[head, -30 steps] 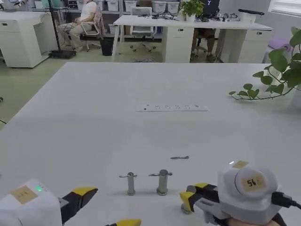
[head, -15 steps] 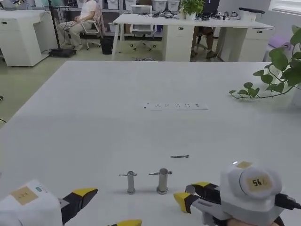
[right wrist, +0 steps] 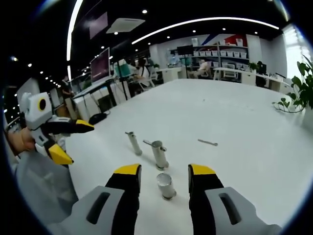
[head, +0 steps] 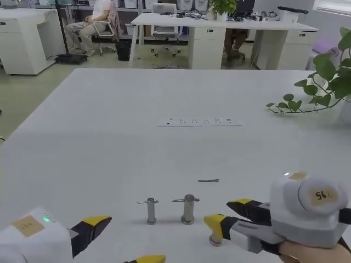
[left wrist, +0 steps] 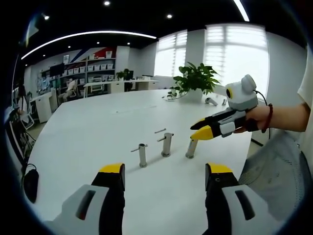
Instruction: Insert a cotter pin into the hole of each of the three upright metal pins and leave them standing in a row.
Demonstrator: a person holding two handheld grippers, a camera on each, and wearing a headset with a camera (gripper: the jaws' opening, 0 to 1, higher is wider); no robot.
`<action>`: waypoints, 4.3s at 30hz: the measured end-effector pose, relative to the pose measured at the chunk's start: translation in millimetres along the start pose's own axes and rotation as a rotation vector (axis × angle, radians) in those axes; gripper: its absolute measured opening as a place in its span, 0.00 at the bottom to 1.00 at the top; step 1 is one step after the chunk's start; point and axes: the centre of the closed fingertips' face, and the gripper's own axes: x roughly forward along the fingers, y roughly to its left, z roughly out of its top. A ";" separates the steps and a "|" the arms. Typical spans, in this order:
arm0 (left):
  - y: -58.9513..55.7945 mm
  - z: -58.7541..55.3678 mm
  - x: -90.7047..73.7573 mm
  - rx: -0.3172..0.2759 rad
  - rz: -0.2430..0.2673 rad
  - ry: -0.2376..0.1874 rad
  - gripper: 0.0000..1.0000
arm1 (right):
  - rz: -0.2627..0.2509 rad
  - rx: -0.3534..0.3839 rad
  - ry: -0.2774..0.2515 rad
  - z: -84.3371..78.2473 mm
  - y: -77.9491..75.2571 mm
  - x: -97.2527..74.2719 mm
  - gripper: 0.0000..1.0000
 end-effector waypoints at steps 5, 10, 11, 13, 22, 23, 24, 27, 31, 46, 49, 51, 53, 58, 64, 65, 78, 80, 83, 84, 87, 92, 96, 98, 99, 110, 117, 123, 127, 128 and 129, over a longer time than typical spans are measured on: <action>-0.1 1.1 0.1 -0.002 -0.002 -0.005 0.68 | 0.013 -0.020 0.008 11.9 -7.5 -1.6 0.41; -0.6 0.5 0.0 -0.002 -0.005 -0.003 0.70 | 0.030 -0.053 0.024 25.8 -18.3 -1.2 0.41; -0.7 0.5 0.1 -0.002 -0.006 -0.003 0.70 | 0.035 -0.058 0.029 27.3 -20.1 -0.3 0.41; -1.0 0.9 0.4 -0.004 -0.007 -0.004 0.71 | 0.042 -0.065 0.044 30.1 -25.2 2.4 0.41; 0.1 0.2 1.4 -0.005 -0.014 0.002 0.74 | 0.052 -0.109 0.099 31.1 -46.3 19.3 0.40; 0.5 0.2 1.4 -0.007 -0.014 0.002 0.75 | 0.053 -0.111 0.104 31.0 -48.1 21.1 0.40; 0.7 0.2 1.5 -0.007 -0.014 0.002 0.75 | 0.056 -0.113 0.110 30.5 -51.6 24.4 0.40; 1.4 0.6 2.2 -0.007 -0.017 0.001 0.77 | 0.064 -0.116 0.131 29.4 -57.6 31.5 0.39; 3.3 1.2 3.4 -0.005 -0.016 -0.002 0.78 | 0.078 -0.147 0.162 28.1 -64.4 40.9 0.38; 7.7 0.5 9.5 -0.001 -0.011 0.006 0.76 | 0.110 -0.254 0.313 11.7 -85.9 69.9 0.29; 7.9 0.5 10.6 -0.005 -0.014 0.004 0.75 | 0.119 -0.258 0.331 10.1 -88.7 76.0 0.27; 8.1 0.4 11.0 -0.005 -0.015 0.004 0.75 | 0.121 -0.271 0.344 8.7 -90.3 79.0 0.26; 8.1 0.4 11.4 -0.004 -0.016 0.004 0.75 | 0.128 -0.292 0.365 6.9 -91.9 82.3 0.25; 8.1 -1.0 12.2 -0.001 -0.017 0.008 0.74 | 0.146 -0.328 0.398 4.1 -94.2 89.8 0.21; 8.4 -1.7 12.6 0.000 -0.017 0.009 0.73 | 0.167 -0.396 0.440 0.8 -97.8 97.3 0.19; 8.5 -1.7 12.6 0.001 -0.017 0.008 0.73 | 0.167 -0.396 0.444 0.6 -98.3 98.3 0.18; 8.6 -6.1 13.3 0.002 -0.018 0.026 0.71 | 0.223 -0.465 0.511 -7.3 -103.8 103.5 0.14; 8.3 -7.4 13.3 0.004 -0.019 0.031 0.70 | 0.239 -0.474 0.518 -6.8 -103.1 103.5 0.14; 7.1 -7.9 13.3 0.003 -0.024 0.031 0.70 | 0.258 -0.484 0.534 -7.0 -102.5 103.6 0.13; 6.9 -8.0 13.4 0.003 -0.024 0.032 0.70 | 0.262 -0.491 0.536 -6.9 -102.8 103.9 0.13; 6.8 -8.1 13.4 0.004 -0.025 0.033 0.70 | 0.275 -0.519 0.557 -7.0 -103.3 104.1 0.11; 7.2 -8.9 12.6 0.005 -0.023 0.036 0.70 | 0.304 -0.614 0.603 -8.7 -100.1 103.6 0.09; 7.0 -8.6 12.1 0.004 -0.024 0.035 0.70 | 0.305 -0.647 0.631 -10.2 -96.8 104.6 0.06; 6.4 -8.7 12.1 0.004 -0.027 0.037 0.69 | 0.306 -0.657 0.641 -10.4 -97.1 105.1 0.06; 5.8 -8.8 12.1 0.004 -0.031 0.038 0.68 | 0.305 -0.666 0.645 -10.5 -97.6 105.3 0.05; 4.2 -5.9 11.7 0.026 -0.032 0.040 0.67 | 0.288 -0.710 0.664 -10.8 -98.3 105.8 0.03; 4.9 -4.7 11.1 0.033 -0.032 0.044 0.66 | 0.263 -0.738 0.641 -7.2 -98.9 106.1 0.03; 4.2 -2.1 12.1 0.027 -0.037 0.042 0.65 | 0.270 -0.759 0.614 1.3 -92.6 104.0 0.03; 2.6 0.7 12.5 0.033 -0.044 0.043 0.64 | 0.268 -0.779 0.595 8.5 -88.4 99.4 0.03; 2.3 1.5 12.7 0.036 -0.047 0.043 0.64 | 0.268 -0.784 0.587 10.6 -87.0 98.2 0.03; 2.1 2.7 12.9 0.037 -0.048 0.043 0.64 | 0.267 -0.789 0.574 14.2 -84.4 95.8 0.03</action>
